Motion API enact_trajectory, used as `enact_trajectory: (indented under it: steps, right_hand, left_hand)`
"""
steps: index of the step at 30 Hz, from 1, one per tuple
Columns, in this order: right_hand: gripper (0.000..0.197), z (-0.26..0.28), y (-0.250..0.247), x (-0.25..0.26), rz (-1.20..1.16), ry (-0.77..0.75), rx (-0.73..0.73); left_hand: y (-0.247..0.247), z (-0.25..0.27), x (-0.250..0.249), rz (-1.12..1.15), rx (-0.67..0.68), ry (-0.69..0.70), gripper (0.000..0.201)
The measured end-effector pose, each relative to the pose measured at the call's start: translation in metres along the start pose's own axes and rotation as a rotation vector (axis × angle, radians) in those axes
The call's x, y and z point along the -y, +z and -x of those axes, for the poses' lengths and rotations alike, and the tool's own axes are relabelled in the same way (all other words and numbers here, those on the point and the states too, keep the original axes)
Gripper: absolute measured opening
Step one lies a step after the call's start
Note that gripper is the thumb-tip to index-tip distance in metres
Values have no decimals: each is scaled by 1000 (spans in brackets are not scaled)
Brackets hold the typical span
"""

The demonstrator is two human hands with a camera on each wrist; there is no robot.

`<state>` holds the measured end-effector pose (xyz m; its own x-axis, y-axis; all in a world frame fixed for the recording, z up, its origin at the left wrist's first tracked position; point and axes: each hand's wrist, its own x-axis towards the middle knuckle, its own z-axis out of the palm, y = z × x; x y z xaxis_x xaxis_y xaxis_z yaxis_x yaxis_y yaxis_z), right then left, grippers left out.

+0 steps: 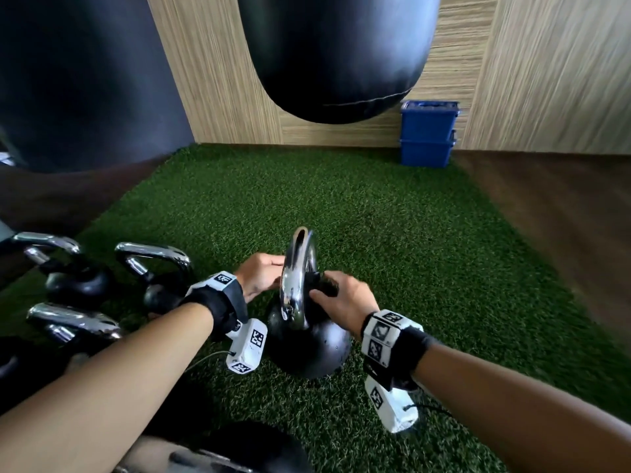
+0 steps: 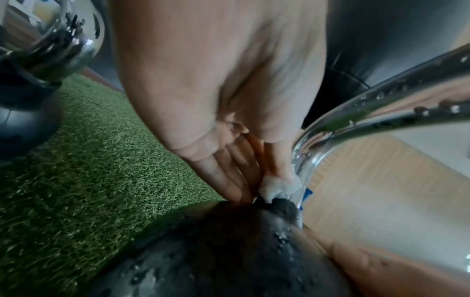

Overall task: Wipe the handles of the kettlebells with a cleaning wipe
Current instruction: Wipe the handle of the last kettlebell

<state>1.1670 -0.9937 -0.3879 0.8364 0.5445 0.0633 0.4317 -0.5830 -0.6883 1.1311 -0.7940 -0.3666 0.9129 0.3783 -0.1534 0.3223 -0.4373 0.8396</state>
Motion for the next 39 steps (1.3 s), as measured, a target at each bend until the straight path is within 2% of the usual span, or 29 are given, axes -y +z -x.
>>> enact_trajectory:
  steps: [1, 3, 5, 7, 10, 15, 16, 18, 19, 21, 22, 26, 30, 34, 37, 39]
  right_hand:
    - [33, -3, 6, -2, 23, 39, 81]
    - [51, -5, 16, -8, 24, 66, 153]
    - [65, -2, 21, -12, 3, 56, 159]
    - [69, -1, 23, -16, 7, 44, 153]
    - [71, -3, 23, -19, 4, 51, 154]
    - [68, -3, 28, -18, -13, 85, 177]
    - [67, -2, 29, -17, -18, 95, 180]
    - [67, -2, 29, -14, -27, 107, 193]
    - [67, -3, 28, -15, -25, 105, 201]
    - [67, -3, 27, -16, -15, 94, 208]
    - [67, -4, 27, -17, -14, 87, 208]
    - [65, -1, 28, -18, 22, 60, 214]
    - [58, 0, 33, -23, 107, -14, 211]
    - [58, -1, 34, -28, 147, -41, 214]
    - [55, -3, 37, -33, 165, -82, 208]
    - [59, -5, 38, -31, 106, -5, 188]
  left_hand:
    - [1, 2, 1, 13, -10, 14, 19]
    - [-1, 6, -5, -43, 16, 24, 8]
    - [-2, 5, -18, -154, 21, 59, 35]
    - [-5, 0, -34, -207, -43, 46, 37]
    - [-10, -10, -41, -150, -133, 27, 42]
    - [-9, -13, -33, -311, -55, 125, 54]
    - [-11, -15, -34, -289, -38, 138, 48]
    - [-18, -19, -39, -194, -61, 195, 18]
    - [-22, -19, -41, -123, -77, 251, 13]
    - [-28, -18, -40, -61, -97, 333, 29]
    - [-31, -17, -38, -52, -96, 331, 30]
    - [-39, -10, -27, 156, 49, 265, 35]
    - [-43, -6, -28, 368, 106, 233, 44]
    - [-46, 3, -31, 443, 169, 177, 23]
    - [-57, 12, -28, 454, 278, 109, 23]
    - [-60, 16, -30, 418, 285, 118, 25]
